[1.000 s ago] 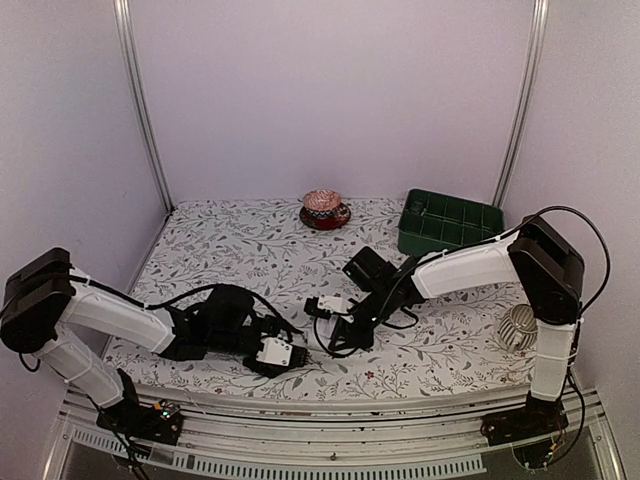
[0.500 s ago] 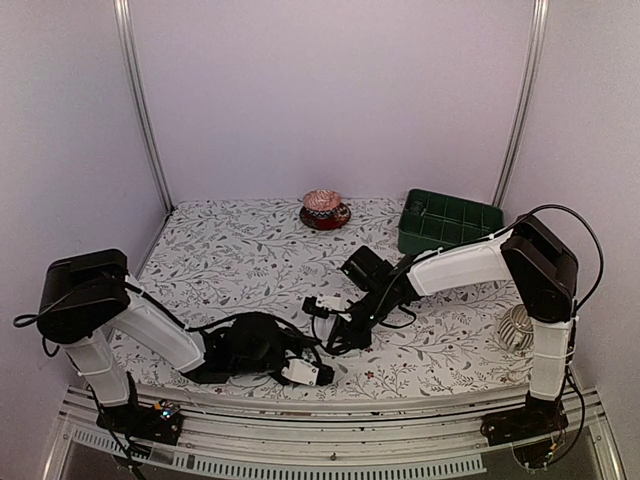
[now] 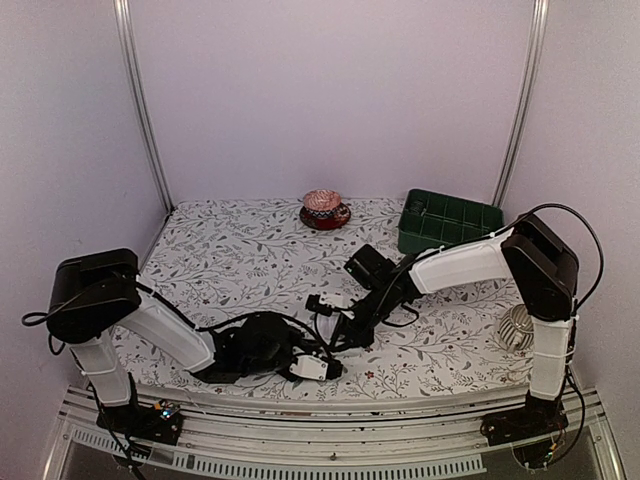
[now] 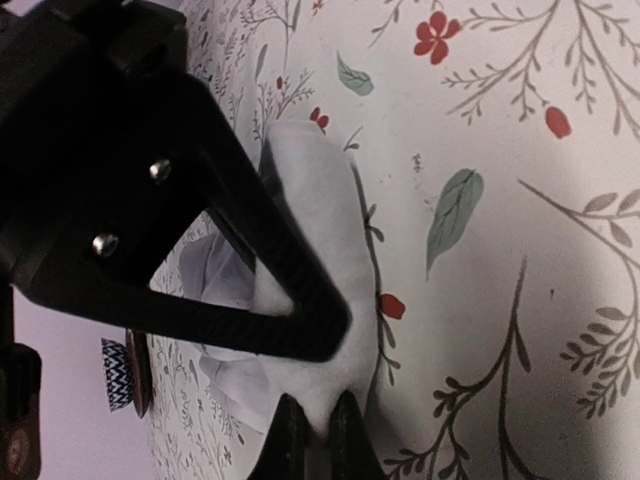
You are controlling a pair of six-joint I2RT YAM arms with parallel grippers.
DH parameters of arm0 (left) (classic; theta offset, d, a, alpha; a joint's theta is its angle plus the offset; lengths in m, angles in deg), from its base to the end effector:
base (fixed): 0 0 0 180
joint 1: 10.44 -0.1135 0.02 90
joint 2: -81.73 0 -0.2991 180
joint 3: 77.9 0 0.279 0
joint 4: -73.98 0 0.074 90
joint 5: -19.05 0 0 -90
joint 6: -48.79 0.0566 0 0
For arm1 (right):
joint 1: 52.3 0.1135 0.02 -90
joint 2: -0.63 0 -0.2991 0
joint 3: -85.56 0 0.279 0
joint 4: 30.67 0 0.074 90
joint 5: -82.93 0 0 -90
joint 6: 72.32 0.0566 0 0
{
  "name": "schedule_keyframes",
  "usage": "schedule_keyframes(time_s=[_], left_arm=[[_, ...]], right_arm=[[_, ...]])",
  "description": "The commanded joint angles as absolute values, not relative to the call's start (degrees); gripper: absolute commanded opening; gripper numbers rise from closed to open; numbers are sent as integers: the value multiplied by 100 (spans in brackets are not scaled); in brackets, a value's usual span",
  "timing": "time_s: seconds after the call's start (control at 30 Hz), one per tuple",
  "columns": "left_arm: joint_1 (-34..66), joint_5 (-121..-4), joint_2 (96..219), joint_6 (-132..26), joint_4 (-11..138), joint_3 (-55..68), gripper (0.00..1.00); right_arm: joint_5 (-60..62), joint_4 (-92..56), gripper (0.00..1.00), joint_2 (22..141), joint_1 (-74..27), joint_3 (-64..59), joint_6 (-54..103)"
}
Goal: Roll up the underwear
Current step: Roll the underwear at the center of the board.
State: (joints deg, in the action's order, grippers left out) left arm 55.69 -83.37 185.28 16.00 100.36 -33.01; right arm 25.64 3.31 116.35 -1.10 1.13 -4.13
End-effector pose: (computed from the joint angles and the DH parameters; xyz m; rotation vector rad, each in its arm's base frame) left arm 0.1505 -0.3101 0.0969 1.8047 1.1173 0.1390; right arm 0.2513 0.3614 0.1276 -1.7619 2.0860 0.9250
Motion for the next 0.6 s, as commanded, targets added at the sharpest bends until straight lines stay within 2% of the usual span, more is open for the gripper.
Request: schedule_keyframes(time_s=[0.0, 0.1, 0.27, 0.43, 0.57], left_arm=[[5599, -8076, 18667, 1146, 9274, -2975, 0], [5535, -7691, 18626, 827, 8594, -2712, 0], [5362, -7089, 18671, 415, 7555, -2279, 0], [5010, -6193, 18738, -22, 6497, -1714, 0], [4726, -5659, 18886, -221, 5801, -1293, 0]], right_arm=[[2324, 865, 3, 11828, -136, 335, -378], [2203, 808, 6, 11607, -174, 521, -310], [1749, 452, 42, 10960, -224, 845, -154], [767, -184, 62, 9970, -215, 1395, -23], [-424, -947, 73, 9009, -216, 1943, 148]])
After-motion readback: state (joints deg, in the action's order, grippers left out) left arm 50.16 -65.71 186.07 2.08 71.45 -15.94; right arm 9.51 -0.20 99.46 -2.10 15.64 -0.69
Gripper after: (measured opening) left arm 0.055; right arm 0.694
